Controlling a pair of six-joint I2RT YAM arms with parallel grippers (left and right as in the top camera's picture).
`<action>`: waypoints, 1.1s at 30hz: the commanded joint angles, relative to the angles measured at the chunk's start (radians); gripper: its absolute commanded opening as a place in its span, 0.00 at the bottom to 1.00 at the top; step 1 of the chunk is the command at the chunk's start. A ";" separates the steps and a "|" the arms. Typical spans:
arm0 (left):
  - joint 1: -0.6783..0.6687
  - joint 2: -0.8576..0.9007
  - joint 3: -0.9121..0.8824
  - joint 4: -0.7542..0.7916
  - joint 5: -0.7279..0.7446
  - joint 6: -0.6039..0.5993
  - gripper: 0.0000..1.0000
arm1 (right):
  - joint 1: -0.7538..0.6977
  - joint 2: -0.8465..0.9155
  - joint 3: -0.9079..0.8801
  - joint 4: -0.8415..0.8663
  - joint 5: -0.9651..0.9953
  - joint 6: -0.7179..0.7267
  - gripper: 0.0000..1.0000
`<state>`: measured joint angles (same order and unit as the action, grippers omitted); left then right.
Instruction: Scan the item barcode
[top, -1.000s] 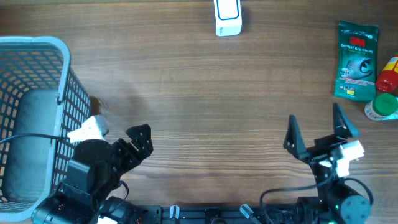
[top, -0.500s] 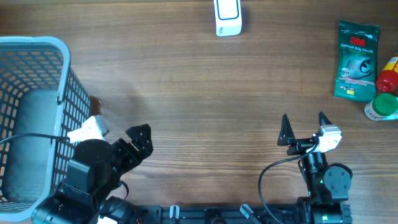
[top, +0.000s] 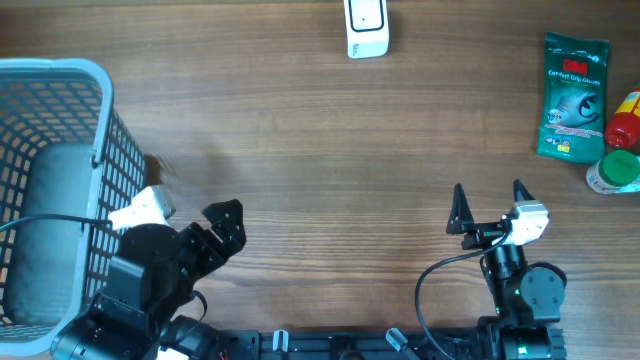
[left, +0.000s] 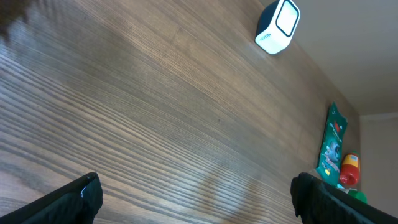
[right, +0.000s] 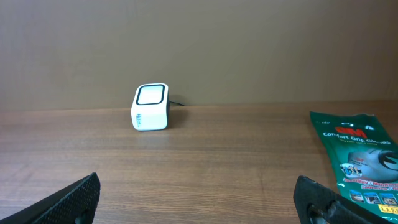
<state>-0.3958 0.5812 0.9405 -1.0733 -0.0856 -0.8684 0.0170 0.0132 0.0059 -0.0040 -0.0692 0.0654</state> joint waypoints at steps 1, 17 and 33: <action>-0.002 -0.003 0.002 0.003 -0.018 0.020 1.00 | -0.004 -0.010 -0.001 0.004 0.013 -0.011 1.00; 0.101 -0.159 -0.225 0.332 0.003 0.303 1.00 | -0.004 -0.008 -0.001 0.004 0.013 -0.011 1.00; 0.452 -0.546 -0.935 1.026 0.110 0.794 1.00 | -0.004 -0.008 -0.001 0.004 0.013 -0.011 0.99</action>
<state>0.0360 0.0853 0.0589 -0.0196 0.0525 -0.1184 0.0162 0.0128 0.0063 -0.0029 -0.0692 0.0654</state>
